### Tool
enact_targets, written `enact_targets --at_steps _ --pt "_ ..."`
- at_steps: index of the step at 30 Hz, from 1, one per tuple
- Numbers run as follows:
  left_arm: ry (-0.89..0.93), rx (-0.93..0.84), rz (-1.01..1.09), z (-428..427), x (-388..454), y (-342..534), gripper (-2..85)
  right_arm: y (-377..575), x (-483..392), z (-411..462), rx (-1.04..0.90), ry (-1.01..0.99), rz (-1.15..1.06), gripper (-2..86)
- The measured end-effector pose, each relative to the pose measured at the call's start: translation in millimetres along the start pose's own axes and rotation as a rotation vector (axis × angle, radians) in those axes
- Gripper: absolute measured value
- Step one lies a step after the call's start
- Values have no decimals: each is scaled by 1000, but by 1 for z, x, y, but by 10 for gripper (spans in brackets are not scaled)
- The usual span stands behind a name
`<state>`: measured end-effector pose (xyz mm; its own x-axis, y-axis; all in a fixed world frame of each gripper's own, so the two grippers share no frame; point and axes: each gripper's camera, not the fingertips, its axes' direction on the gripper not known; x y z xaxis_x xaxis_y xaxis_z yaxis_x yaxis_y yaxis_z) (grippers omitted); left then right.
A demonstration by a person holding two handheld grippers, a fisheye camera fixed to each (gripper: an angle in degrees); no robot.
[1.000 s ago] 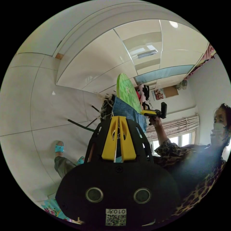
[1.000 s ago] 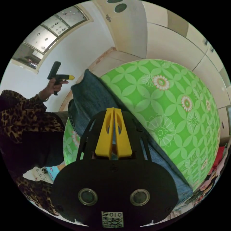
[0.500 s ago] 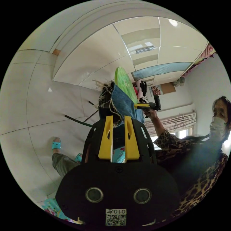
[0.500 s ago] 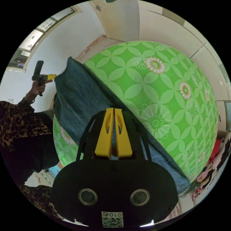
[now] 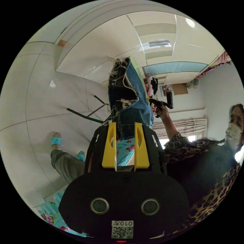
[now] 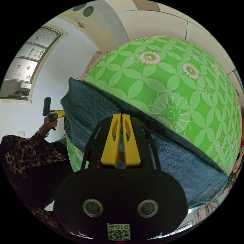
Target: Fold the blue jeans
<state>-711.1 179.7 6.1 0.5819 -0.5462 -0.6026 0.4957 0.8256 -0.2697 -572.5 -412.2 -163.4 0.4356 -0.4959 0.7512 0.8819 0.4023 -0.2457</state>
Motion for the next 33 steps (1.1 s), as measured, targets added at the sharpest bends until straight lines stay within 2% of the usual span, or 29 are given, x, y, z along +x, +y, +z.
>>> enact_targets --at_steps 6,13,15,16,18,20,23,26,29,31,33 --pt "63 72 -70 -2 -17 3 65 12 6 2 -2 16 2 36" --pt "107 102 31 -32 17 6 2 30 14 2 -7 34 -10 35" --pt "39 56 65 -36 29 9 0 36 19 3 -3 32 -8 34" --pt "-42 14 48 -30 30 11 -1 38 21 3 -1 29 -7 34" --pt "-92 -1 -27 -17 13 12 -2 46 29 3 3 9 5 33" --pt "-33 43 -92 -8 -7 10 -2 53 34 3 6 1 10 32" --pt "28 -2 -152 7 -26 10 -2 67 39 3 11 3 8 30" --pt "117 59 -182 1 -39 17 -2 81 49 3 15 -17 21 28" --pt "181 158 -177 -9 -50 12 -1 101 65 3 53 -83 69 27" --pt "292 190 -210 -12 -61 3 -1 116 78 3 88 -154 119 27" --pt "269 207 -224 -18 -65 -2 -1 137 95 5 147 -256 185 32"
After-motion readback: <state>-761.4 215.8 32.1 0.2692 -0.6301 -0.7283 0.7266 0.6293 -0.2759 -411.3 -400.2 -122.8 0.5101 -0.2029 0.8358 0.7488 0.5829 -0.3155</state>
